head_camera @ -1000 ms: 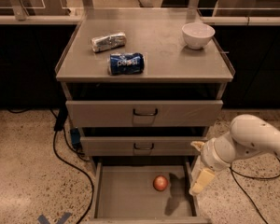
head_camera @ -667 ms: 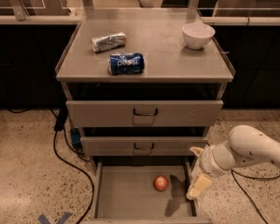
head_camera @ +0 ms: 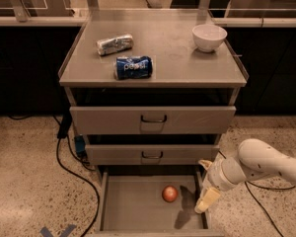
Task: Pick apple from bottom drawer and place on counter
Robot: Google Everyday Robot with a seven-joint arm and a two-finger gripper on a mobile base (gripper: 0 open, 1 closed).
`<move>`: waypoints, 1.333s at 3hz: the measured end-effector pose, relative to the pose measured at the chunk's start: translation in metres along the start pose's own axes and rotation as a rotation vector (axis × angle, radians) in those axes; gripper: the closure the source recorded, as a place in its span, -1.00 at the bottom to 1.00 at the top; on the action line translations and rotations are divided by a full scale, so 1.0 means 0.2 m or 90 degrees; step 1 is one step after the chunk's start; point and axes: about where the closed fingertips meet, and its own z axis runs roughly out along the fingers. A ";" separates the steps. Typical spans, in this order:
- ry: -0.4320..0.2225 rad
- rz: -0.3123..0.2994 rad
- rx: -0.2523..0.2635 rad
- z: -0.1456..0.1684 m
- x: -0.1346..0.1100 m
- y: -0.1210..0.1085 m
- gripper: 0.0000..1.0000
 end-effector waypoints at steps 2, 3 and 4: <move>0.029 0.030 0.017 0.55 0.26 -0.11 -1.00; 0.025 0.031 0.014 0.57 0.26 -0.11 -1.00; 0.017 0.040 0.004 0.72 0.31 -0.08 -1.00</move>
Offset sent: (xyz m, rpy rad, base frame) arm 0.0298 0.0035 -0.1292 -0.0771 -0.0071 -0.0662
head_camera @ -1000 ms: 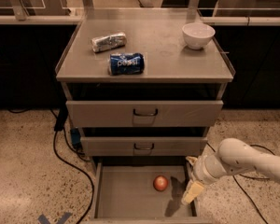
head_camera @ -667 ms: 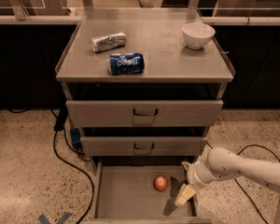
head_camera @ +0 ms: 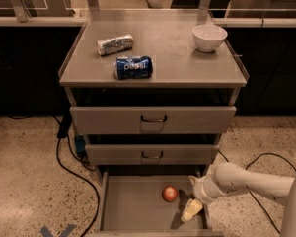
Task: Pick apple from bottom drawer and place on counter
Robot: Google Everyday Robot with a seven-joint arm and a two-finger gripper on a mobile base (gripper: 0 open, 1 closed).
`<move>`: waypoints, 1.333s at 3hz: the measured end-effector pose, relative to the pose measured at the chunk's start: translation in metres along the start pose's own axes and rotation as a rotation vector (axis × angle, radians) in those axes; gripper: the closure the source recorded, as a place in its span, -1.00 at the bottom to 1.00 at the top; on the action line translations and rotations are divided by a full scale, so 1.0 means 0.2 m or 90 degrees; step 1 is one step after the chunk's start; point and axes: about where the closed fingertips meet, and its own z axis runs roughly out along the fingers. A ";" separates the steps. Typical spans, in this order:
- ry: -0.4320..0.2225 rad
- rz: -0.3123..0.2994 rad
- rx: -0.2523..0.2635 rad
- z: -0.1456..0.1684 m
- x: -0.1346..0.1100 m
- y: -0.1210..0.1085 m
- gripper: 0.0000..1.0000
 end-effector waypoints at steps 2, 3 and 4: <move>-0.023 0.006 -0.011 0.40 -0.01 0.04 -1.00; -0.031 -0.006 0.018 0.68 -0.09 -0.01 -1.00; -0.038 -0.007 0.018 0.69 -0.09 -0.02 -1.00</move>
Offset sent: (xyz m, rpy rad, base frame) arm 0.0067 0.0715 -0.1031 0.0808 0.0106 -0.0036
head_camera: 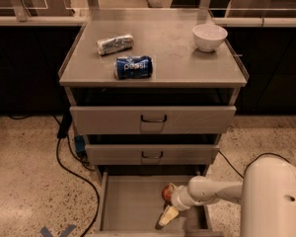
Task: Pick apple from bottom drawer and place on counter
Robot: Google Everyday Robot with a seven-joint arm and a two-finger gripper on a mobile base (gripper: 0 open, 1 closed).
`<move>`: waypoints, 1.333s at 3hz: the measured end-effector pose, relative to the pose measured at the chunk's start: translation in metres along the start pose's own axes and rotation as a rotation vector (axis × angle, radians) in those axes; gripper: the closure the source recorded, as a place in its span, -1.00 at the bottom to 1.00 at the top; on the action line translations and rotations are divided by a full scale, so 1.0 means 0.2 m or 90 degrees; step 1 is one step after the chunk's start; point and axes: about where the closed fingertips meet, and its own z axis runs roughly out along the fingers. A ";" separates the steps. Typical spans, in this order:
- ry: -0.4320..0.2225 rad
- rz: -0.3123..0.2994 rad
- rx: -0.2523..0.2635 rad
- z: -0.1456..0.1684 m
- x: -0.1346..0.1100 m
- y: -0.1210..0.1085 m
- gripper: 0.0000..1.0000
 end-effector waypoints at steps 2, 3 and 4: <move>-0.014 -0.013 0.010 0.03 0.03 -0.09 -1.00; -0.014 -0.022 0.009 0.07 0.05 -0.16 -1.00; -0.001 -0.036 0.007 0.14 0.08 -0.22 -1.00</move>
Offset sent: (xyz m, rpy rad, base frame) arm 0.0353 -0.0164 -0.0152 -0.0038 -0.0575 0.0166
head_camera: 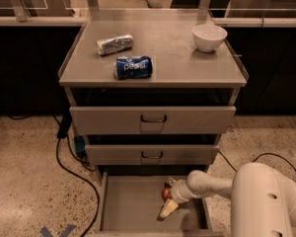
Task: Pick apple from bottom drawer and place on counter
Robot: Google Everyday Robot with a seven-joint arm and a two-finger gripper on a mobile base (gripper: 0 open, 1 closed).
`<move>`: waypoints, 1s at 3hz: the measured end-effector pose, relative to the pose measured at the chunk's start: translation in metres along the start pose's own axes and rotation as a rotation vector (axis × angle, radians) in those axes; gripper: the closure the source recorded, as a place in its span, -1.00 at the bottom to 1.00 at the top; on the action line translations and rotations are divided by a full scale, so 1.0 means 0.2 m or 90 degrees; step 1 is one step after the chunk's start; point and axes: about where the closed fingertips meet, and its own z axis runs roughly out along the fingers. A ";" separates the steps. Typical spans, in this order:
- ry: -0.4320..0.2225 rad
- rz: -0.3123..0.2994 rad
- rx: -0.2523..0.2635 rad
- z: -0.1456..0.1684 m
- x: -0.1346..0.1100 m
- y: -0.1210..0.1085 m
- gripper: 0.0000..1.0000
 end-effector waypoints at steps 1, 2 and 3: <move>0.025 -0.009 -0.019 0.09 0.08 -0.12 -1.00; 0.033 -0.007 -0.022 0.26 0.09 -0.13 -1.00; 0.033 -0.007 -0.022 0.26 0.09 -0.13 -1.00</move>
Offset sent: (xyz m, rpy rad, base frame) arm 0.0354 -0.0210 -0.0332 -0.0509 0.0372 0.0357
